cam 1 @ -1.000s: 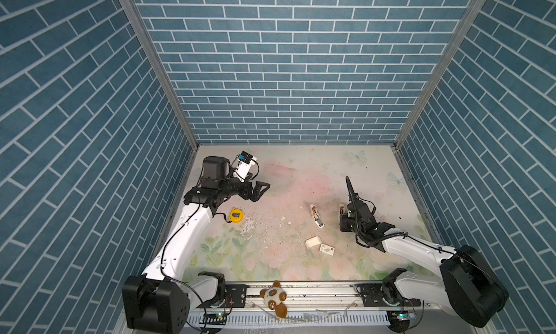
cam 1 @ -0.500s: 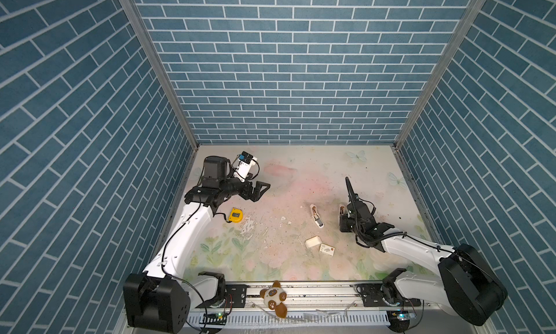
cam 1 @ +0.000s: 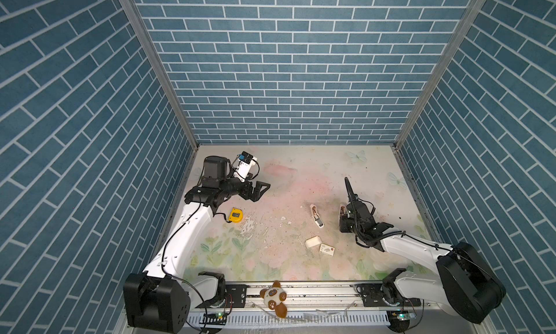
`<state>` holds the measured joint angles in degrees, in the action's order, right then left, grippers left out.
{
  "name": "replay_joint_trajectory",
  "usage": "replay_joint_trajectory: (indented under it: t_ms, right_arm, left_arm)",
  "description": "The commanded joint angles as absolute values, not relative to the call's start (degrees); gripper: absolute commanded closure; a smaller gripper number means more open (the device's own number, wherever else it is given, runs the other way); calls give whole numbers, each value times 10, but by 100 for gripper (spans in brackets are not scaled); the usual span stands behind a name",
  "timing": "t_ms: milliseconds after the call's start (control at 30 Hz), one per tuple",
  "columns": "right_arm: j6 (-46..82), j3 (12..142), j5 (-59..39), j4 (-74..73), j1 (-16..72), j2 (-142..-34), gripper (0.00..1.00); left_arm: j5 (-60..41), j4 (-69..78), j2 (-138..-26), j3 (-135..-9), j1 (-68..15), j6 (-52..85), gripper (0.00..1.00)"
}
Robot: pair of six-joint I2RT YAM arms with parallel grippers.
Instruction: Load the staples into the stapler
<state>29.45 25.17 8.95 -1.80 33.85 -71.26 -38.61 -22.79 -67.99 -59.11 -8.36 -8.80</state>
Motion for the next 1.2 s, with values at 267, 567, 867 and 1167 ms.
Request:
replay_joint_trajectory:
  t_ms: [267,567,867,1167]
  right_arm:
    - [276,247,95,-11,336,-717,89]
    - [283,250,98,-3,337,-722,88]
    - [290,248,97,0,337,-719,86]
    - [294,250,103,3,338,-723,83]
  left_arm:
    - [-389,-219,-682,-581,-80,-91,0]
    - [-391,-217,-678,-580,-80,-90,1]
    - [-392,-217,-675,-578,-80,-89,0]
    - [-392,-217,-674,-577,-80,-89,0]
